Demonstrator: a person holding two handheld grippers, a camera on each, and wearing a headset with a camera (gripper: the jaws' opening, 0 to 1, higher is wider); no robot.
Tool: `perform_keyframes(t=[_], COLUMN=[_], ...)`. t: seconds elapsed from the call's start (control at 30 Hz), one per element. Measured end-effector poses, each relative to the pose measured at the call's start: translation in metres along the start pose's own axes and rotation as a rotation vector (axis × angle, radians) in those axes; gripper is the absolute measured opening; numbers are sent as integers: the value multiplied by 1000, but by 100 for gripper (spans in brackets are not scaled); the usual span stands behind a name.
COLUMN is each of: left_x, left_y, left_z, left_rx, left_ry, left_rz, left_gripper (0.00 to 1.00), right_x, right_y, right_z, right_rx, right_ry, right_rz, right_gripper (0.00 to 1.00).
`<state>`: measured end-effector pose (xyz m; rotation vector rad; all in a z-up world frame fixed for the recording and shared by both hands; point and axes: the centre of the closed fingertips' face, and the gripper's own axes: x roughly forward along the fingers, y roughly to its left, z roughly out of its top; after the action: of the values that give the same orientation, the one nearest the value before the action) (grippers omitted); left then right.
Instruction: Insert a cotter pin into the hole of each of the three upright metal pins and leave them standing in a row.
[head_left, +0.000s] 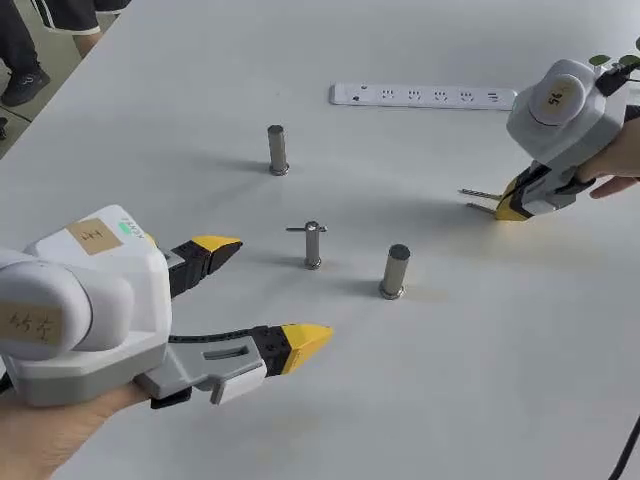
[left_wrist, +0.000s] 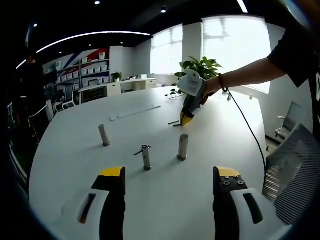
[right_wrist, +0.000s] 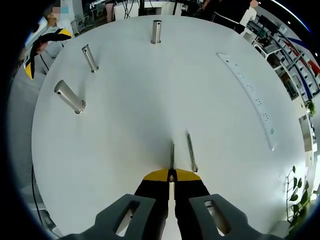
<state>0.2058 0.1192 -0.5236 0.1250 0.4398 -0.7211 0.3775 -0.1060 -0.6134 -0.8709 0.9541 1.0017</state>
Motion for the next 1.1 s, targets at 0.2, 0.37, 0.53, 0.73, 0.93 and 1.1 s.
perform_keyframes(t=[0.2,0.37,0.53,0.73,0.93,1.1], left_x=[1,4,6,9,14,18], left_y=[-1,-3,-5,-8,-5,-4], left_z=[0,1,5,14,25,34], left_rx=[11,-1,1,-16,-33,-50], left_ry=[12,18,18,3,0,-12], left_rz=[-6,-10,-14,-25,-24,-32], left_gripper=[69,68,66,60,56,53], right_x=[-4,-10,-16,-33,-47,-55], right_y=[6,13,7,19,42,60], right_z=[1,4,12,28,49,65], right_rx=[-24,-102,-150,-204,-257,-296], right_ry=[-8,-11,-37,-90,-160,-203], right_rz=[-16,-42,-66,-102,-93,-78], right_gripper=[0,0,0,0,0,0])
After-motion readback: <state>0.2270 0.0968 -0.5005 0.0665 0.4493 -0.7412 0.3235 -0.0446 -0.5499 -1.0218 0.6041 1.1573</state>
